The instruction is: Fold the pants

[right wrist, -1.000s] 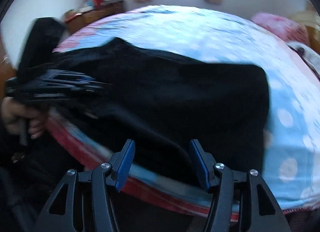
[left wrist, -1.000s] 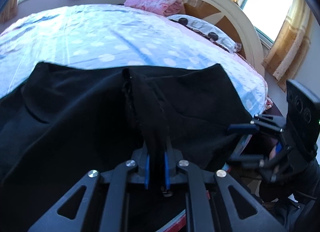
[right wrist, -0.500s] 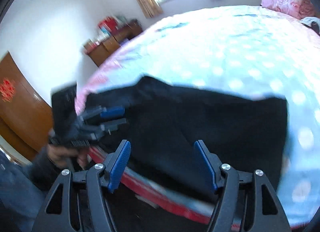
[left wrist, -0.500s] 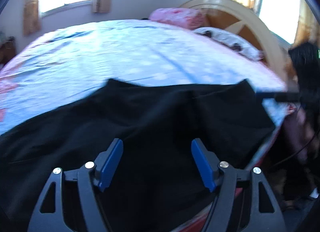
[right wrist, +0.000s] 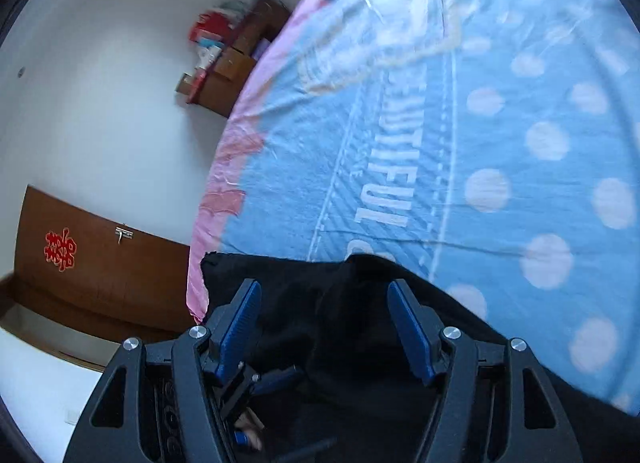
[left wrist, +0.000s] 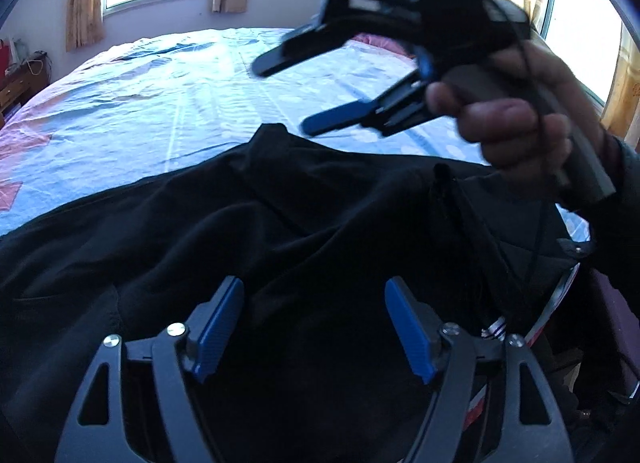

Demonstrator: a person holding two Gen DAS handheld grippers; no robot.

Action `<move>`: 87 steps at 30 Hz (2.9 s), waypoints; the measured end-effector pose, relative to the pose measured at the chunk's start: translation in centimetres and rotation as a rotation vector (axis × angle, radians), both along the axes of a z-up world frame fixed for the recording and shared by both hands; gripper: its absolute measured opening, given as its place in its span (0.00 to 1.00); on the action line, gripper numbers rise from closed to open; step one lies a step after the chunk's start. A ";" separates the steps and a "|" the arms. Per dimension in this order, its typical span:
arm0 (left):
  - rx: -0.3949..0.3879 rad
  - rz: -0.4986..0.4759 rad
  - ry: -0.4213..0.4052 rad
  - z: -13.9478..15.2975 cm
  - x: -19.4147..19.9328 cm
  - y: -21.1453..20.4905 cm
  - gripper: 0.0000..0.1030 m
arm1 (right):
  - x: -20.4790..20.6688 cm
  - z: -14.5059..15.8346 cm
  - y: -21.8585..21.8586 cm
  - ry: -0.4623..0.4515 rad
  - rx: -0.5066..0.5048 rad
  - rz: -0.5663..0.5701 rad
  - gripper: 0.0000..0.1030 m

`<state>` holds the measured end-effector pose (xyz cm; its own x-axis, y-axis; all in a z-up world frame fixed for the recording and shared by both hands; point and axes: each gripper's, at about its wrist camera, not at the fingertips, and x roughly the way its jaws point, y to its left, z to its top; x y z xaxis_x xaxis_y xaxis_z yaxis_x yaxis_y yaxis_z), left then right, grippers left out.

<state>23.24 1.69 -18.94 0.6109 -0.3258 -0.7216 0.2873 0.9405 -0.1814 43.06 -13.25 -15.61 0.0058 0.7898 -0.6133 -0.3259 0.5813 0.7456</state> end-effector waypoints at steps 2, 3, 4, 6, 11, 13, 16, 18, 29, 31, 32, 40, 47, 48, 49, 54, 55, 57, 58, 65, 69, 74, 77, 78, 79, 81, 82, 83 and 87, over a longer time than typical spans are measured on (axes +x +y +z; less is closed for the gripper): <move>0.003 -0.010 -0.003 -0.1 0.2 -0.2 0.80 | 0.6 -0.9 1.3 0.020 -0.013 0.031 0.65; 0.008 -0.014 -0.003 -0.1 0.2 -0.3 0.82 | 1.0 -1.4 1.8 0.021 -0.021 0.036 0.65; 0.013 -0.022 -0.004 -0.1 0.3 -0.6 0.86 | 1.5 -2.0 2.5 0.028 -0.028 0.050 0.65; 0.021 -0.029 -0.007 -0.2 0.4 -0.9 0.88 | 2.4 -3.0 3.8 0.042 -0.033 0.057 0.65; 0.039 -0.026 -0.011 -0.3 0.5 -1.4 0.92 | 4.2 -2.6 4.2 0.023 0.052 -0.020 0.66; 0.046 -0.027 -0.011 -0.3 0.3 -1.6 0.92 | 5.0 -2.2 4.2 0.013 0.066 -0.048 0.66; 0.046 -0.029 -0.009 -0.2 0.3 -1.7 0.92 | 4.9 -1.3 4.1 0.011 0.062 -0.044 0.66; 0.043 -0.024 -0.006 -0.1 0.2 -1.6 0.91 | 4.1 0.6 3.2 -0.043 0.069 -0.040 0.66; 0.168 0.222 -0.075 4.0 -4.3 9.7 0.91 | -8.2 8.6 -3.3 -0.256 0.154 0.012 0.66; 0.198 0.300 -0.044 3.6 -4.7 13.1 0.91 | -11.1 8.6 -3.6 -0.287 0.126 0.037 0.66; 0.205 0.332 -0.038 3.5 -4.9 14.6 0.91 | -12.2 8.4 -3.2 -0.297 0.112 0.046 0.66; 0.054 0.413 0.066 0.1 -3.6 22.1 0.87 | -19.1 5.6 -2.7 -0.324 0.058 0.124 0.66; -0.014 0.393 0.080 -1.1 -2.2 21.8 0.84 | -18.7 1.7 -3.1 -0.282 -0.030 0.023 0.66; 0.000 0.379 0.087 -1.3 -2.1 21.6 0.84 | -18.4 1.6 -3.3 -0.298 -0.062 -0.006 0.66; 0.017 0.365 0.091 -1.2 -2.2 21.6 0.84 | -18.1 1.4 -3.6 -0.316 -0.103 -0.041 0.66; 0.024 0.344 0.109 -1.0 -2.0 22.1 0.82 | -17.1 0.7 -4.4 -0.331 -0.153 -0.104 0.66; 0.023 0.343 0.108 -1.1 -2.0 22.1 0.82 | -17.1 0.7 -4.4 -0.335 -0.155 -0.104 0.66; 0.021 0.348 0.105 -1.0 -2.0 22.2 0.80 | -17.2 0.7 -4.5 -0.364 -0.172 -0.104 0.66; 0.013 0.351 0.107 -1.0 -2.0 22.2 0.79 | -17.3 0.7 -4.5 -0.373 -0.178 -0.101 0.66; -0.074 0.365 0.114 -1.0 -2.5 23.1 0.62 | -17.7 0.1 -3.6 -0.375 -0.156 -0.090 0.66; -0.092 0.344 0.103 -0.2 -2.7 22.5 0.33 | -17.4 -0.6 -3.3 -0.370 -0.152 -0.086 0.66; -0.113 0.368 0.063 1.3 -3.5 22.4 0.23 | -17.1 -1.2 -3.7 -0.352 -0.135 -0.108 0.66; -0.215 0.382 0.039 2.2 -4.6 22.9 0.21 | -16.7 -1.9 -3.7 -0.343 -0.151 -0.111 0.66; -0.240 0.380 0.031 2.5 -4.8 23.0 0.21 | -16.5 -2.2 -3.7 -0.334 -0.155 -0.111 0.66; -0.258 0.373 0.018 3.0 -5.2 22.7 0.21 | -16.3 -2.6 -3.7 -0.321 -0.155 -0.112 0.66; -0.285 0.365 0.004 4.0 -5.7 22.5 0.20 | -16.0 -3.0 -3.8 -0.305 -0.140 -0.117 0.66; -0.298 0.357 -0.008 4.6 -5.9 22.2 0.20 | -16.0 -2.8 -3.9 -0.304 -0.135 -0.118 0.66; -0.301 0.349 -0.021 5.2 -6.1 21.9 0.20 | -16.1 -2.5 -4.0 -0.307 -0.126 -0.117 0.66; -0.290 0.307 -0.071 8.0 -6.8 20.1 0.20 | -16.8 -0.5 -5.1 -0.359 -0.101 -0.138 0.66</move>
<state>16.42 21.82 -10.98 0.7562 -0.3043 -0.5792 0.0233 0.8972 -0.4410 26.26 -18.35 -16.15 0.3356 0.7026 -0.6275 -0.4690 0.7023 0.5355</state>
